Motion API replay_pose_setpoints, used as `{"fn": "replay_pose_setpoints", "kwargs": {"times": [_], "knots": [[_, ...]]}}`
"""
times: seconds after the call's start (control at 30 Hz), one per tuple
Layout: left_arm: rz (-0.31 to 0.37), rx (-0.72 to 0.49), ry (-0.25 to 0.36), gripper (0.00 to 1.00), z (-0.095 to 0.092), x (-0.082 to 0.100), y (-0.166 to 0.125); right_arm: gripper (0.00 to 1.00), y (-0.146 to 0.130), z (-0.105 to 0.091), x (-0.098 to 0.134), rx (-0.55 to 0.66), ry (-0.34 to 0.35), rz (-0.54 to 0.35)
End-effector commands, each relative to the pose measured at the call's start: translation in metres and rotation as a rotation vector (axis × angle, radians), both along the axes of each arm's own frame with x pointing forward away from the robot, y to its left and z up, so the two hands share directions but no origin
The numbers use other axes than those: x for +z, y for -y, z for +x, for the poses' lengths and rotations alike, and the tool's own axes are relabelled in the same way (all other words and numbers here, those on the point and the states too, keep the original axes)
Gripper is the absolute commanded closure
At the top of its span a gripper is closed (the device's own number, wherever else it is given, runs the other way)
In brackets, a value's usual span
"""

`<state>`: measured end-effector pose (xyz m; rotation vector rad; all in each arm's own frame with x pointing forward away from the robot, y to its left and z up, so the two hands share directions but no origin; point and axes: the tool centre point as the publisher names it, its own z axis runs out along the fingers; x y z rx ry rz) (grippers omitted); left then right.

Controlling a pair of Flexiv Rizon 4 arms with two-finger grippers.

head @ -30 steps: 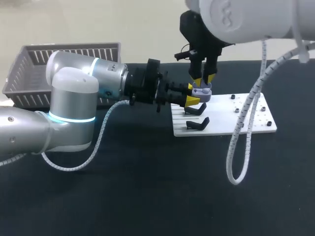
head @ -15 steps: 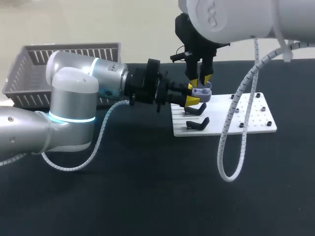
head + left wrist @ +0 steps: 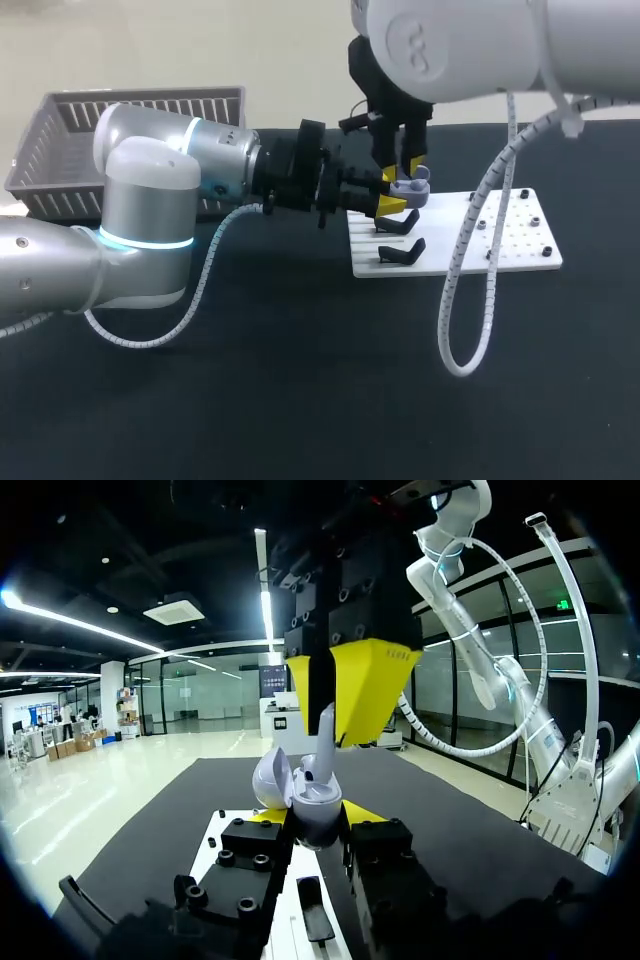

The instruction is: Pick up each earbud case from the left stands, insert the matching earbuds, close the lid, and place the case in the box.

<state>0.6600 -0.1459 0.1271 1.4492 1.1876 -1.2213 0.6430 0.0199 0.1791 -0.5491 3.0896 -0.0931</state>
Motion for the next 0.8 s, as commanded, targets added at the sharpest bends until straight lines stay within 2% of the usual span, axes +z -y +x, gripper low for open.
{"fn": "replay_pose_setpoints", "kwargs": {"times": [0.03, 0.8], "knots": [[-0.002, 0.004, 0.002, 1.0, -0.0011, -0.0008, 0.0, 1.0, 0.0003, 0.0006, -0.0052, -0.007, 0.003, 0.0], [-0.002, 0.004, 0.002, 1.0, -0.0011, -0.0008, 0.0, 1.0, 0.0053, 0.0066, -0.014, -0.05, 0.014, 0.005]]}}
